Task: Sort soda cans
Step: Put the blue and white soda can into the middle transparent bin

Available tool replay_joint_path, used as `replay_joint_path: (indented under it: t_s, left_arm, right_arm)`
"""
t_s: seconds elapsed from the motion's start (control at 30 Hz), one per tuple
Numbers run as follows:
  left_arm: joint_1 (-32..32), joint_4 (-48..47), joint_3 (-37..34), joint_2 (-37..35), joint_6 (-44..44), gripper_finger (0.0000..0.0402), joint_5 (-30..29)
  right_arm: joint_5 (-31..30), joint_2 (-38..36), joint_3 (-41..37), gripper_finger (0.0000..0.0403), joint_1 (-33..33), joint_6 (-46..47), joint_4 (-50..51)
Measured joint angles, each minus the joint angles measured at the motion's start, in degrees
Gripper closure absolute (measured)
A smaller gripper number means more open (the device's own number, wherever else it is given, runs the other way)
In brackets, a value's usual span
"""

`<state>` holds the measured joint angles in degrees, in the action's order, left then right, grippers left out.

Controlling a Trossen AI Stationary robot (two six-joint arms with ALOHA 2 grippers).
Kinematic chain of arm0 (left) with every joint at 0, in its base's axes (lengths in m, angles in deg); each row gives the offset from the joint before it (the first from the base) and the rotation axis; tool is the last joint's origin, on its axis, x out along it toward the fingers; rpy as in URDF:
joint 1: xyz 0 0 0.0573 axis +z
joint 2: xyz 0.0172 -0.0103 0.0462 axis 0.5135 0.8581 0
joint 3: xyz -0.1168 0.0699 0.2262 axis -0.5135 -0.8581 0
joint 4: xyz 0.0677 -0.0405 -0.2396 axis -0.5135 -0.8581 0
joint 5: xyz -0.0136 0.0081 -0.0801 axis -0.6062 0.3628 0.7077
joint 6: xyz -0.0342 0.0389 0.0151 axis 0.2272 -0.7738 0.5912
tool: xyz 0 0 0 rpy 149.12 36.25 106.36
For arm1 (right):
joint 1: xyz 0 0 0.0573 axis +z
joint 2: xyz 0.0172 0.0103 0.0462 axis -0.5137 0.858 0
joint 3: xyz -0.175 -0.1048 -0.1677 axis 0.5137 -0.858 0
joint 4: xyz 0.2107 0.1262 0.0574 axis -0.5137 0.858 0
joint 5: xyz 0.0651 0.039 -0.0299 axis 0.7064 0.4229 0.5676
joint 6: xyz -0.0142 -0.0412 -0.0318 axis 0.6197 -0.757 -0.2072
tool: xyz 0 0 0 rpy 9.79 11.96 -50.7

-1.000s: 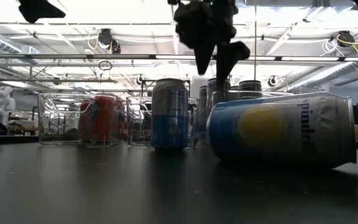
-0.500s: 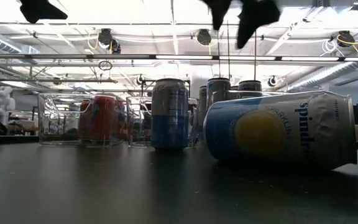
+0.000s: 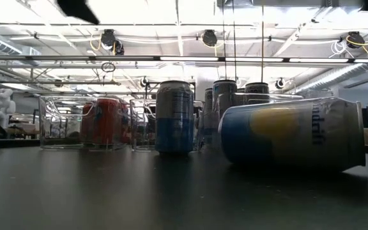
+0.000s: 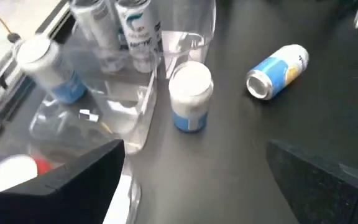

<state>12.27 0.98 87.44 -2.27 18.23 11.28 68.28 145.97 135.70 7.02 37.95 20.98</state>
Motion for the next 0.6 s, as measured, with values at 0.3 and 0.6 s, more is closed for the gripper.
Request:
replay_joint_path:
  t_s: [0.3,0.6]
  left_arm:
    - [6.1,8.0,23.2,29.1,-17.5,0.0002,9.4]
    - [6.1,8.1,51.1,57.9,-30.4,0.0002,10.2]
  right_arm:
    - [-0.1,-3.4,-6.4,0.0147,14.4,14.5,-0.1]
    - [-0.3,-3.9,-10.1,0.0147,23.8,23.2,-0.8]
